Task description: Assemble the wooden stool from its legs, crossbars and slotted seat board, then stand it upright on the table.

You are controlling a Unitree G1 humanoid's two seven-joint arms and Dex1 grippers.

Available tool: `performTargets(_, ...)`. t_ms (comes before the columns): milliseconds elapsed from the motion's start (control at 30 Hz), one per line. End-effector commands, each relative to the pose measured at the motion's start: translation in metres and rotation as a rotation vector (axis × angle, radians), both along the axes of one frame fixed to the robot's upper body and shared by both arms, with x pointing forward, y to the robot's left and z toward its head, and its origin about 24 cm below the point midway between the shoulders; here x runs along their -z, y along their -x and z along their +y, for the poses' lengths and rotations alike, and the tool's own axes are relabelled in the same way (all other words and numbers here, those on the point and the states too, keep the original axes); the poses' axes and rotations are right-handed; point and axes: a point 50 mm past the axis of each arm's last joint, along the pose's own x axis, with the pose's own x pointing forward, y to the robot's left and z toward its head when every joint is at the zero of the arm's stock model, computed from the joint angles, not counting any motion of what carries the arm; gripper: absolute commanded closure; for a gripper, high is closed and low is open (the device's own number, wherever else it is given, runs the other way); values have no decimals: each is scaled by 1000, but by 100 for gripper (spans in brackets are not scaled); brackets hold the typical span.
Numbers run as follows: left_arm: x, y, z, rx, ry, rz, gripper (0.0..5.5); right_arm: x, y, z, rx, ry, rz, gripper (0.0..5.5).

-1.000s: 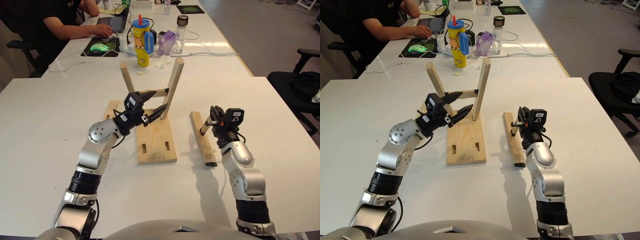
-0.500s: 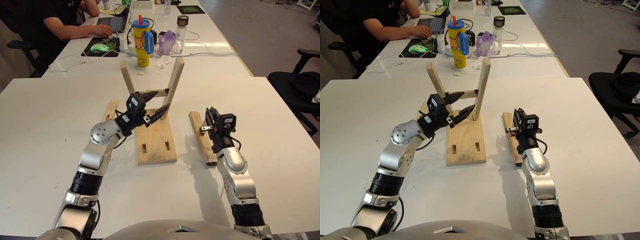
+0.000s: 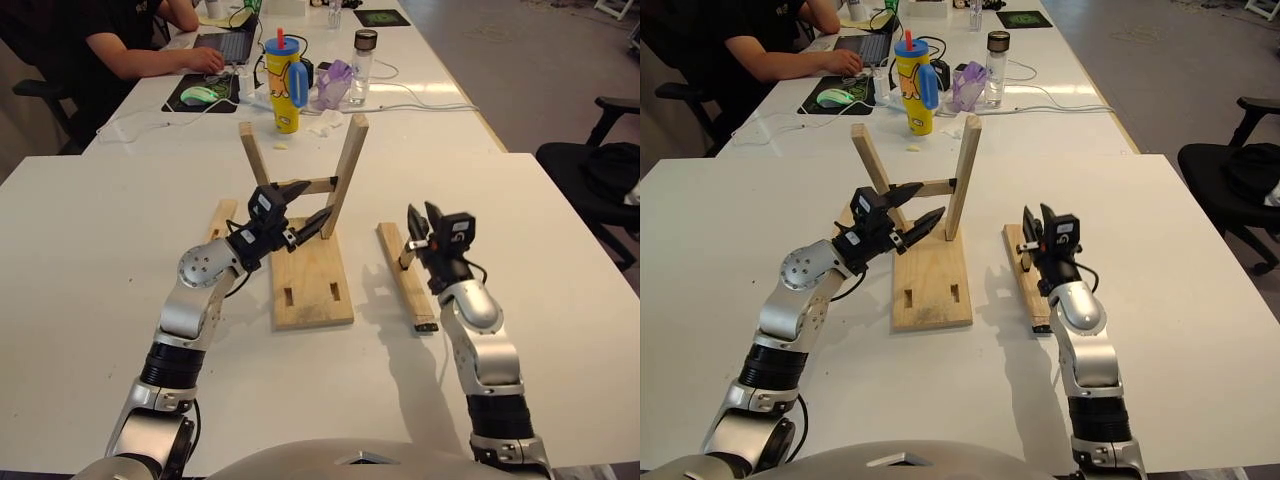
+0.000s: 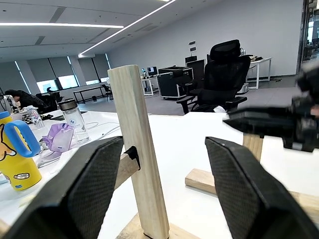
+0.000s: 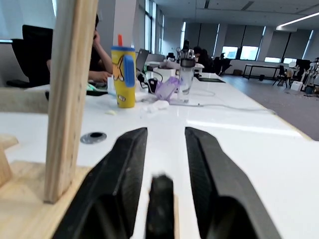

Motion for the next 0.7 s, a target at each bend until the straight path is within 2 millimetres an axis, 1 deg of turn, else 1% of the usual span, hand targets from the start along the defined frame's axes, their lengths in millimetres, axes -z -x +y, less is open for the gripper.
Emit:
performTargets(33, 2, 0, 1, -21, 5, 1, 248, -49, -15, 3, -1, -6, -113, 412)
performTargets(167, 3, 0, -2, -23, 13, 5, 248, -81, -28, 4, -8, -10, -176, 412)
performTargets(267, 3, 1, -3, -24, 16, 6, 248, -96, -33, -2, 10, -15, -219, 412)
performTargets(400, 3, 1, -3, -28, 24, 11, 248, -106, -33, -7, 24, -36, -272, 412)
performTargets(567, 3, -1, -4, -30, 27, 12, 248, -115, -35, 1, -2, -46, -313, 412)
performTargets(700, 1, -2, -2, -36, 31, 10, 248, -115, -35, 5, -19, -41, -314, 412)
